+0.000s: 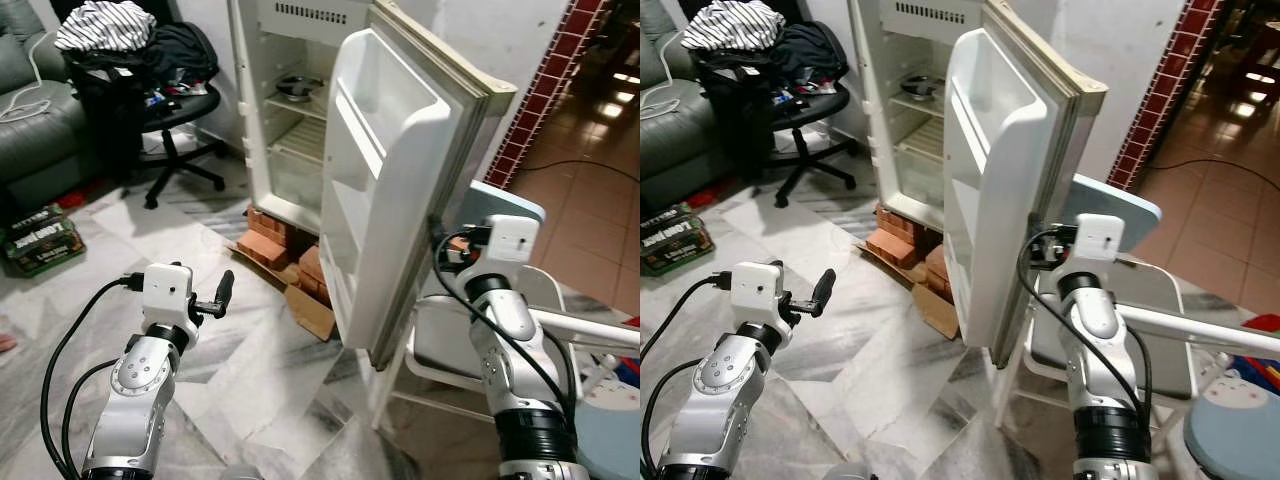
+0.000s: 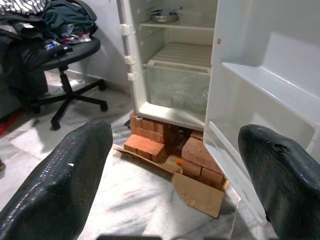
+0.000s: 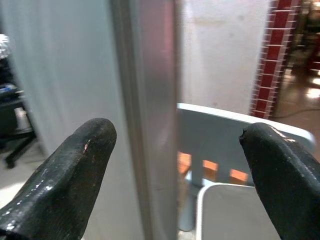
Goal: Restocking fridge
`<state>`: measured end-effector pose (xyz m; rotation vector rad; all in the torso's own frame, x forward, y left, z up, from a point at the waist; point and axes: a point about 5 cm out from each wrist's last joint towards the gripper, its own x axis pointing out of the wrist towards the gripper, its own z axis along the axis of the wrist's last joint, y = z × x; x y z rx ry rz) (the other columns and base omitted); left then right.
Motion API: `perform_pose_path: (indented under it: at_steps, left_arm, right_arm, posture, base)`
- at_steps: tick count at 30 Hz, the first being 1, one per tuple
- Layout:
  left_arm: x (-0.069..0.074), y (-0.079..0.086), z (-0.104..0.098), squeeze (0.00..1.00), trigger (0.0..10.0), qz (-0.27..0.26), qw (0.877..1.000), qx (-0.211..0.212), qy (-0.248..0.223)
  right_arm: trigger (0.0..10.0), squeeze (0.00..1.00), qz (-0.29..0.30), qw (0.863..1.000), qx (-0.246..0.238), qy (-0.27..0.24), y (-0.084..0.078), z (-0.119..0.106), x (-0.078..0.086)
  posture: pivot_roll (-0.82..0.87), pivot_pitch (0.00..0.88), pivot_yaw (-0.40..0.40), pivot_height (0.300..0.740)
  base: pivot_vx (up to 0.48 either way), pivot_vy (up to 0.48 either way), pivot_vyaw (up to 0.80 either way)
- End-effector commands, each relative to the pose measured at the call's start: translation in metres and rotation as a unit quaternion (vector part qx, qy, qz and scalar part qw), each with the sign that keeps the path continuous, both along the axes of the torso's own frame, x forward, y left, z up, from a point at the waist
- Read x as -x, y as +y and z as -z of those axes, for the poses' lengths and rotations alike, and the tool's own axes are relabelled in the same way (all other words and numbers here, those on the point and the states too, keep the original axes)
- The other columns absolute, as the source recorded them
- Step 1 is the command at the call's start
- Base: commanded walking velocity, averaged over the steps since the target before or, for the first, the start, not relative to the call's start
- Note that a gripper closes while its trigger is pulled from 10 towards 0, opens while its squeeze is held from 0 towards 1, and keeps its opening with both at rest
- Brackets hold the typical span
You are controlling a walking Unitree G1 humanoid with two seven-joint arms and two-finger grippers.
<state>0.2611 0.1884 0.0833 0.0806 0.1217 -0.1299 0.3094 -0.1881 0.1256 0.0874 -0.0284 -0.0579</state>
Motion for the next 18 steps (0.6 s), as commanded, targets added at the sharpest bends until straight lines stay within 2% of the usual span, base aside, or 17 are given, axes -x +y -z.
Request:
perform_pose_path:
  at_steps: [1, 6, 13, 18]
  left_arm:
    - [0.0, 0.005, 0.0, 0.0, 10.0, -0.01, 1.0, -0.008, 0.002]
    - [0.0, 0.004, 0.0, 0.0, 10.0, -0.011, 1.0, -0.008, 0.004]
    - [0.004, 0.004, 0.0, 0.0, 10.0, -0.01, 1.0, -0.011, 0.006]
    - [0.009, 0.006, 0.0, 0.0, 10.0, -0.02, 1.0, -0.013, 0.009]
  right_arm:
    - [10.0, 0.0, 0.0, 1.0, 0.001, -0.014, 0.004, -0.007, -0.005]
    - [10.0, 0.0, 0.005, 1.0, -0.019, -0.021, 0.006, -0.013, -0.016]
    - [10.0, 0.0, -0.002, 0.998, -0.024, -0.057, 0.017, -0.041, -0.051]
    - [10.0, 0.0, -0.013, 0.997, -0.03, -0.076, 0.028, -0.057, -0.066]
  posture:
    - [0.09, 0.0, -0.025, 0.74]
    - [0.09, 0.0, -0.026, 0.74]
    - [0.13, 0.0, -0.036, 0.74]
    - [0.15, 0.0, -0.047, 0.74]
  base:
    - [0.0, 0.0, 0.0]
    - [0.0, 0.0, 0.0]
    - [0.0, 0.0, 0.0]
    - [0.0, 0.0, 0.0]
